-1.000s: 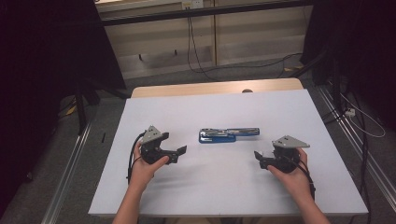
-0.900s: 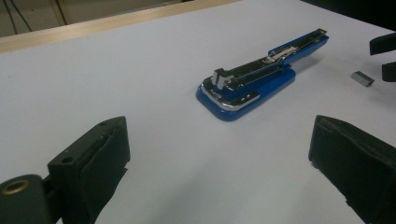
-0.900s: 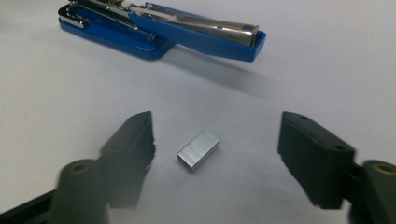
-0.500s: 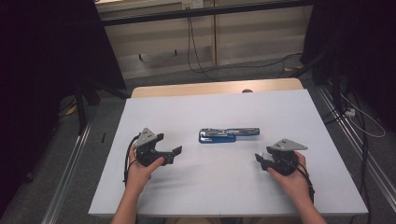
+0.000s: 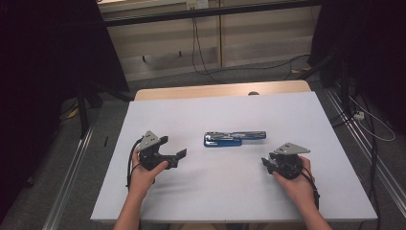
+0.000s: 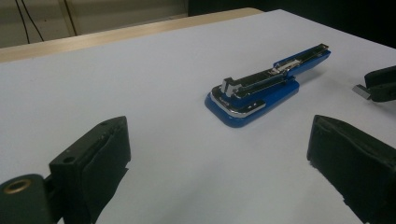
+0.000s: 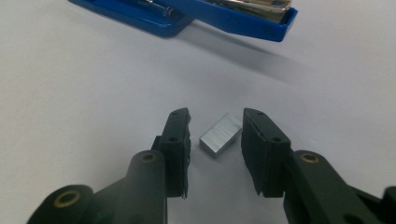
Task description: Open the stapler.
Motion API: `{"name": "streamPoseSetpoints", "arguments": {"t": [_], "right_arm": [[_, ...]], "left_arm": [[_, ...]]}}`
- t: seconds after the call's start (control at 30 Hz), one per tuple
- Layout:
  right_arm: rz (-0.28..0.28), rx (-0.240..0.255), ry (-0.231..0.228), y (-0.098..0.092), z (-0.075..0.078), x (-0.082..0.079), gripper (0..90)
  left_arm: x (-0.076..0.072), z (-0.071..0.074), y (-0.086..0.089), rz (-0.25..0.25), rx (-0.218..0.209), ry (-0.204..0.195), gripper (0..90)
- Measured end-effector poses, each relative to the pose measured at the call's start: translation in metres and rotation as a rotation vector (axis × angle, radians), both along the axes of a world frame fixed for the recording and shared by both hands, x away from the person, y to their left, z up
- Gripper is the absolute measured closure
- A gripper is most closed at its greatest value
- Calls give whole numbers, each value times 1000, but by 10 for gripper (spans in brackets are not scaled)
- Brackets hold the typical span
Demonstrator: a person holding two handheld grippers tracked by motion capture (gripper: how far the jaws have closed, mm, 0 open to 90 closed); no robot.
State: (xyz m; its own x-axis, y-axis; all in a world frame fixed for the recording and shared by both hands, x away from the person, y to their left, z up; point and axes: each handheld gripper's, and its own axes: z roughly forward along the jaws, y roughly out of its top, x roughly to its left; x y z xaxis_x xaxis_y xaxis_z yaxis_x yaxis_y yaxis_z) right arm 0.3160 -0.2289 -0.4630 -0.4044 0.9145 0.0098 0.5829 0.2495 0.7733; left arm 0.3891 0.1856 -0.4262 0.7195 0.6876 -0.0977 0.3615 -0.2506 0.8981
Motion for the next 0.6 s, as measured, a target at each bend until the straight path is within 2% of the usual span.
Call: {"name": "streamPoseSetpoints", "arguments": {"t": [0.07,0.17,0.27,0.37,0.47,0.6], "right_arm": [[7,-5,7,2,-1,1,632],[6,-37,-7,4,0,1,659],[-3,-42,4,4,-1,3,673],[-11,-41,4,3,-1,3,684],[-9,-24,16,1,-1,3,749],[-23,-16,22,-2,-1,2,770]], "left_arm": [[0,0,0,0,1,-1,63],[0,1,1,3,9,-8,65],[0,1,1,4,4,-6,65],[0,2,2,4,6,-9,66],[0,2,2,5,7,-9,67],[-1,2,1,0,9,-12,67]]}}
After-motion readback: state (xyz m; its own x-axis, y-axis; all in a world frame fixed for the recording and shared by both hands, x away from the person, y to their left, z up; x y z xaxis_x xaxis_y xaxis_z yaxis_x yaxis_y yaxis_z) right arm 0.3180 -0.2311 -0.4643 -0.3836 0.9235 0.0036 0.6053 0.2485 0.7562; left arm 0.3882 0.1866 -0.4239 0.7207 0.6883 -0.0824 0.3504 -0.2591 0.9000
